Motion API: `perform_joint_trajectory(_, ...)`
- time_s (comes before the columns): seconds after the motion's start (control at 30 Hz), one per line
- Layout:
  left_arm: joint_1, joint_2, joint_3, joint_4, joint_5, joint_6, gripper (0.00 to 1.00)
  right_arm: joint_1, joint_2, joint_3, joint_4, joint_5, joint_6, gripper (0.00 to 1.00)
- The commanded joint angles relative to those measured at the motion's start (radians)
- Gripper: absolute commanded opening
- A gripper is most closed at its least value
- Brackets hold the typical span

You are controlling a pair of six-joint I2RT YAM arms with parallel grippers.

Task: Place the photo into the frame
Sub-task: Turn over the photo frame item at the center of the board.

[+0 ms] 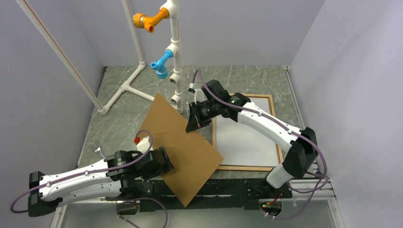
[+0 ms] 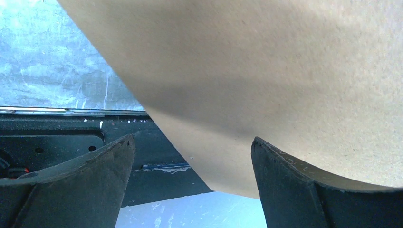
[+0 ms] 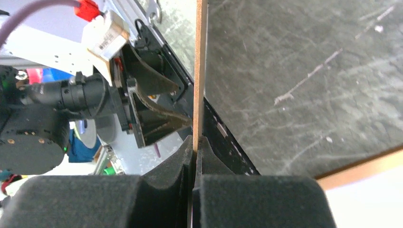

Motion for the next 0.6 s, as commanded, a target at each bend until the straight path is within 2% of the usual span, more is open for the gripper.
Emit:
perform_joint_trajectory(0.0,-0.002,-0.017,0.021,0.002,-0.037,-0.013,0.95,0.007,-0.097,0.019,-0.105,0.060,-0.056,0.00)
perform_joint_trajectory(0.33,-0.004,0.048,0.054,0.055,-0.032,0.035,0.96,-0.020,-0.334,-0.053,-0.261,0.255,-0.022,0.00)
perform_joint_trajectory(0.57,-0.002,0.118,0.097,0.100,-0.028,0.080,0.96,-0.065,-0.445,0.010,-0.436,0.384,-0.006,0.00)
